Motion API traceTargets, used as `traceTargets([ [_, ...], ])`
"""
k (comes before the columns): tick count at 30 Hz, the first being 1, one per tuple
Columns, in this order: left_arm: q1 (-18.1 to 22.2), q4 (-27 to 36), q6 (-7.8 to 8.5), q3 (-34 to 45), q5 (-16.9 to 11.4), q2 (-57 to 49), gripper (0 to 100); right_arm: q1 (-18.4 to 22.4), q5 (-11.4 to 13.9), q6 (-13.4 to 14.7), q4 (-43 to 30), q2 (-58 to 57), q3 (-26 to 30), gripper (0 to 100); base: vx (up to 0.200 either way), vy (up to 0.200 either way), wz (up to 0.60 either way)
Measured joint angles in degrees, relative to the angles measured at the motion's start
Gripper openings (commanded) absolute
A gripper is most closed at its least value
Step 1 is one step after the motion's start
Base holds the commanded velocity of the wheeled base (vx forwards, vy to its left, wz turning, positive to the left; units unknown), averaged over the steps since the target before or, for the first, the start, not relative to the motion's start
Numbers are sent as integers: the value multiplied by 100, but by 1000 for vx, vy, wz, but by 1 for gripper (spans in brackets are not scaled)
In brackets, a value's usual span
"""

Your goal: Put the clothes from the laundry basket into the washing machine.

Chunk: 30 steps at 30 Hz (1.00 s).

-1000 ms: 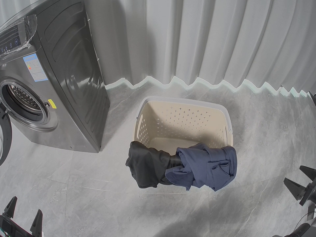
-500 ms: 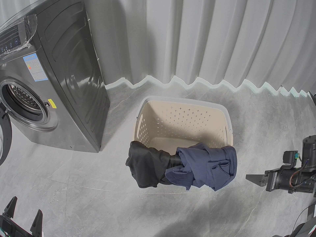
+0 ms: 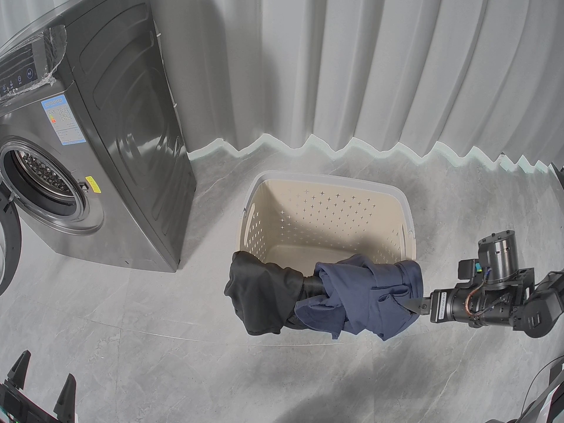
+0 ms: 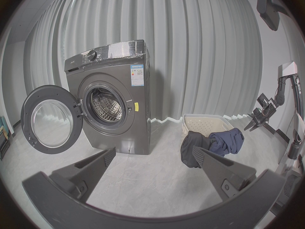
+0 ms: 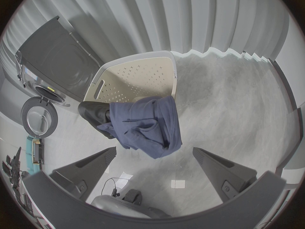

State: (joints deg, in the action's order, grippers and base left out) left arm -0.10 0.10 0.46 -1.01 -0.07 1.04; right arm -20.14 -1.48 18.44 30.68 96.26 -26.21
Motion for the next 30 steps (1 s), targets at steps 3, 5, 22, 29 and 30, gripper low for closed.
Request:
traceTargets([
  [3,0,0,5,0,2,0,100,-1,-68,41,391,401,-102,100,0,0,0],
  [5,0,0,9,0,5,0,100,-6,-104,99,634,655,-168,100,0,0,0],
  [22,2,0,20,0,7,0,100,-52,-158,490,935,1827,-896,100,0,0,0],
  [29,2,0,20,0,7,0,100,-122,-145,662,935,1953,-978,0,0,0,0],
  [30,2,0,18,0,7,0,100,-127,-139,666,935,1957,-979,0,0,0,0],
])
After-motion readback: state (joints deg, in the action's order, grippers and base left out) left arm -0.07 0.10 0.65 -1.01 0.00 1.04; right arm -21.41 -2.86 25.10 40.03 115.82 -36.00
